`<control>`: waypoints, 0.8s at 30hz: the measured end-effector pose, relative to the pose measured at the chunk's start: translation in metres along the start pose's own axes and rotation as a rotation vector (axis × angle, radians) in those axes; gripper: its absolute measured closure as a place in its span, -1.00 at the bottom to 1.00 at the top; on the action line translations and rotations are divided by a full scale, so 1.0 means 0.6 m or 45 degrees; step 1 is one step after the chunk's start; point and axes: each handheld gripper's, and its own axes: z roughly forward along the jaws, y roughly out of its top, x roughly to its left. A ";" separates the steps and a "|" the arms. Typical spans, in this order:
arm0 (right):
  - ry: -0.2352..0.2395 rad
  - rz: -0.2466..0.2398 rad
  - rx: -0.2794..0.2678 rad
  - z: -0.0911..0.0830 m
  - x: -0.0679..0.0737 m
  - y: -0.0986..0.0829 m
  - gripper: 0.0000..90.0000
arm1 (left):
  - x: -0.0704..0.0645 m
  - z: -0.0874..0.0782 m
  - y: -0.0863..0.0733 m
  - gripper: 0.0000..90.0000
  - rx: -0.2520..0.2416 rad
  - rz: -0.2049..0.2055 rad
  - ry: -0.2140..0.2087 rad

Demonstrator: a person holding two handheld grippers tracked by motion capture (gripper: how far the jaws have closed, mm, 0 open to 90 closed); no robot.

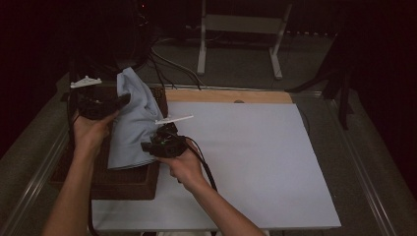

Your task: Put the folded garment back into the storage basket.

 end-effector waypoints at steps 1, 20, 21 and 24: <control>0.001 0.000 -0.002 0.002 0.001 -0.001 0.74 | 0.001 0.000 -0.001 0.85 0.002 0.003 0.002; -0.003 -0.007 0.032 0.038 0.018 -0.006 0.74 | 0.024 -0.008 -0.020 0.85 0.004 -0.026 0.012; -0.004 -0.008 0.033 0.039 0.019 -0.006 0.73 | 0.024 -0.008 -0.021 0.85 0.005 -0.030 0.014; -0.008 -0.022 0.039 0.044 0.024 -0.005 0.73 | 0.028 -0.010 -0.024 0.85 0.004 -0.031 0.016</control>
